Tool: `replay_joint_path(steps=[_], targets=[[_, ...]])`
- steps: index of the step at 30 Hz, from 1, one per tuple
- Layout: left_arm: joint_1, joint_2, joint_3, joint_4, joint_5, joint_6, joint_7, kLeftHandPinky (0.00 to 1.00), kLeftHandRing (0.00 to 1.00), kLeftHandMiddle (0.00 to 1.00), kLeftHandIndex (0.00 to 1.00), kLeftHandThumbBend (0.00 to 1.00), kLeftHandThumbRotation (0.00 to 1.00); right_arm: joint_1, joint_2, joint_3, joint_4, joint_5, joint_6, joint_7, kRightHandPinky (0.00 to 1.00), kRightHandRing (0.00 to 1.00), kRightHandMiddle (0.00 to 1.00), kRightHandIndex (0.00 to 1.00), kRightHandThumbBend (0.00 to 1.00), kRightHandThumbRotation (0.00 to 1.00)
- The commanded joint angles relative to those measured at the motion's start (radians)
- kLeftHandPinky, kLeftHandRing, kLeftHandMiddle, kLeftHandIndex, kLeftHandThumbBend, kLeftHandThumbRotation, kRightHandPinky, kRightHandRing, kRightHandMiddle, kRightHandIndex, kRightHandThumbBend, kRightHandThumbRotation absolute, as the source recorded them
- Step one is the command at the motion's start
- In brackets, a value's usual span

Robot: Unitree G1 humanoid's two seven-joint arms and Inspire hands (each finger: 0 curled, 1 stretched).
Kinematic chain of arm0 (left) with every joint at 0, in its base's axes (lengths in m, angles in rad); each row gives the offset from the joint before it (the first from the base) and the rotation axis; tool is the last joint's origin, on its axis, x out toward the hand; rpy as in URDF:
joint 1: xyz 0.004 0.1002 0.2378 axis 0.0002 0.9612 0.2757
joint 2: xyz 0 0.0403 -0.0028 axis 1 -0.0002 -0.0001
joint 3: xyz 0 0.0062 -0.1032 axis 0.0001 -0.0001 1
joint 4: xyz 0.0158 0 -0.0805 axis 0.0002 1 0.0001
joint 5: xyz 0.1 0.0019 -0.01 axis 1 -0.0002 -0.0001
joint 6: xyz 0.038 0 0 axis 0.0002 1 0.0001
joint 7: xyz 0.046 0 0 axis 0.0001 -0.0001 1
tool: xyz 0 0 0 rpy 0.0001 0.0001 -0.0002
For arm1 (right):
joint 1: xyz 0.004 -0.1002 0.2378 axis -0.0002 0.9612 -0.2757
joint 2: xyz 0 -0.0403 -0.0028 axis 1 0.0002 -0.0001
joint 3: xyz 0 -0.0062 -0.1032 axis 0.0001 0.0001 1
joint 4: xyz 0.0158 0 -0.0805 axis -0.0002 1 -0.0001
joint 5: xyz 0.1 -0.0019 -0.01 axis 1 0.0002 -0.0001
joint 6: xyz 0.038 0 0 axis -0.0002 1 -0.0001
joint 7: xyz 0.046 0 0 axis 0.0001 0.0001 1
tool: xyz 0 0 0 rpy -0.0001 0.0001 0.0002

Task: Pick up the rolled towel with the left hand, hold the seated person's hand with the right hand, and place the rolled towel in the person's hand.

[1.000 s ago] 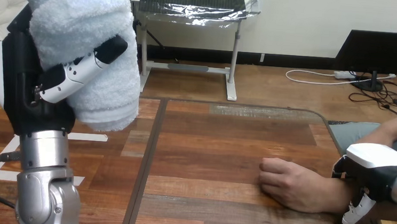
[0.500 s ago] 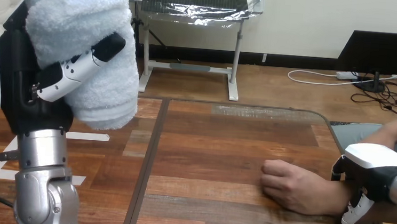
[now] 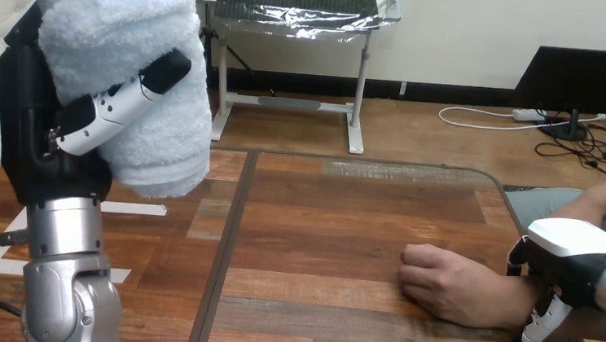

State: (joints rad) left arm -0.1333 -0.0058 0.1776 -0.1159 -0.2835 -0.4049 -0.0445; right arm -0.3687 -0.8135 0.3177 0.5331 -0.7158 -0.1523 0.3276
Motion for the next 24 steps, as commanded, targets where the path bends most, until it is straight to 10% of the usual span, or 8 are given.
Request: replay_joint_path(steps=[1,24], targets=[[-0.055,0.001,-0.002,-0.042,-0.007,-0.007,-0.002,0.21,0.27,0.34,0.39,0.54,0.0,-0.031,-0.009,-0.002,0.05,0.004,0.003,-0.006,0.12,0.2,0.31,0.51,0.9,0.08],[-0.059,0.006,0.0,-0.022,-0.002,-0.021,-0.011,0.21,0.27,0.34,0.39,0.53,0.0,-0.039,-0.015,-0.013,0.054,0.017,-0.006,-0.007,0.11,0.19,0.29,0.51,0.9,0.08]])
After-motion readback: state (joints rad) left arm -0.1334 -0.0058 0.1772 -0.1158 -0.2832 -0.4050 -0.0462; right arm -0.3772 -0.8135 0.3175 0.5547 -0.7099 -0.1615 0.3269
